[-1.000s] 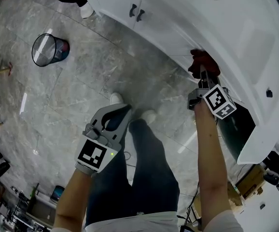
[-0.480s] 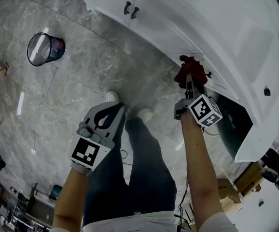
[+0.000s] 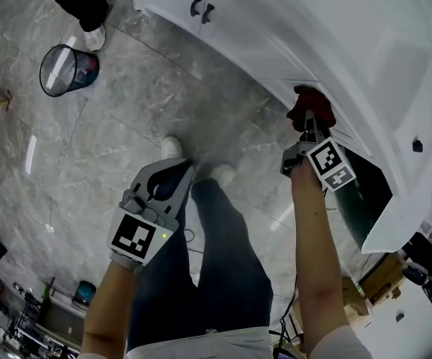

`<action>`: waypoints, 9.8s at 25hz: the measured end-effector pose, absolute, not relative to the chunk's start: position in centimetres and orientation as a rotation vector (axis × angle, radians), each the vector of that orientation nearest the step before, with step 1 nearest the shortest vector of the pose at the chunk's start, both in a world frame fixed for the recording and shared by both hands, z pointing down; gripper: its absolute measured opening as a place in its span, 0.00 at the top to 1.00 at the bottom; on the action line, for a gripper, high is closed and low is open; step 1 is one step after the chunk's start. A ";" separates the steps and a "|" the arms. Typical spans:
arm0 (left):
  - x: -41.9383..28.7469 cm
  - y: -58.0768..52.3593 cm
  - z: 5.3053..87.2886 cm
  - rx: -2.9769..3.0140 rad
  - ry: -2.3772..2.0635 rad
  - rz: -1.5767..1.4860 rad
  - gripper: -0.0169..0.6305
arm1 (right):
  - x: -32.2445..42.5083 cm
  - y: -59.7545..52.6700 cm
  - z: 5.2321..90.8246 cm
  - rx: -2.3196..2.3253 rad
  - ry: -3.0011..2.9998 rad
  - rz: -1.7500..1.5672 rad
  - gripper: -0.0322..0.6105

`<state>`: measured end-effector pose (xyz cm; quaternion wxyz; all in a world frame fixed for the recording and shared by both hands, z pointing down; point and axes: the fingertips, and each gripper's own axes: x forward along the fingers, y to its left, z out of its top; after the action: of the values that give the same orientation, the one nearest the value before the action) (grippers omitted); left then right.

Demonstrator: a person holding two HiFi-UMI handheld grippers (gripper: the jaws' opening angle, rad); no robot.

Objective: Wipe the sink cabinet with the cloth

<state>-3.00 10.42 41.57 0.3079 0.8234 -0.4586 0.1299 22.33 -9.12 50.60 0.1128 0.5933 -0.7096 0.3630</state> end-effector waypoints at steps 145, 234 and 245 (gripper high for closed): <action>-3.2 11.7 42.9 2.246 -1.049 0.341 0.96 | 24.5 -6.6 54.2 1.890 -1.848 1.093 0.86; 3.7 9.0 42.7 2.269 -0.955 0.380 0.96 | 36.3 -7.0 53.1 1.913 -1.751 0.798 0.86; 0.1 10.2 43.1 2.231 -1.004 0.343 0.96 | 30.9 -8.1 52.0 1.841 -1.784 0.724 0.86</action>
<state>0.09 10.23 43.11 0.3293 0.8526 -0.3839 0.1312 30.89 -8.13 51.96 0.2367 0.6714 -0.6508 0.2641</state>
